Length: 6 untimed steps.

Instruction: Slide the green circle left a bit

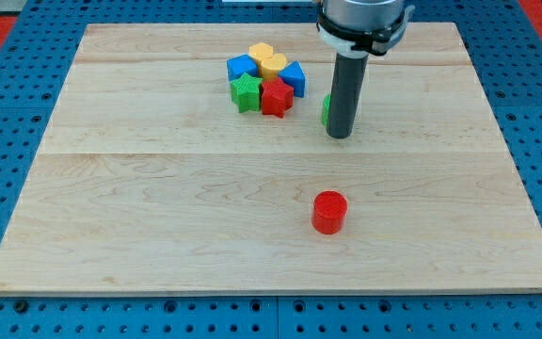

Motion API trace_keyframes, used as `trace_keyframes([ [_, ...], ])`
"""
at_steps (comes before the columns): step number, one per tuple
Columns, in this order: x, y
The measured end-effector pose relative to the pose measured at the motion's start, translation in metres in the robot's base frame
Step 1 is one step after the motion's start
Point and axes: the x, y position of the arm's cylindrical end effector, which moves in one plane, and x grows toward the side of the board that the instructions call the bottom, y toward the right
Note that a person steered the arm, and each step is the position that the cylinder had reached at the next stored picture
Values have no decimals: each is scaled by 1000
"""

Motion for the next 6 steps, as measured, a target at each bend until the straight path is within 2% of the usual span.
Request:
trace_keyframes([
  [3,-77,18],
  [5,-93,76],
  [6,-108,50],
])
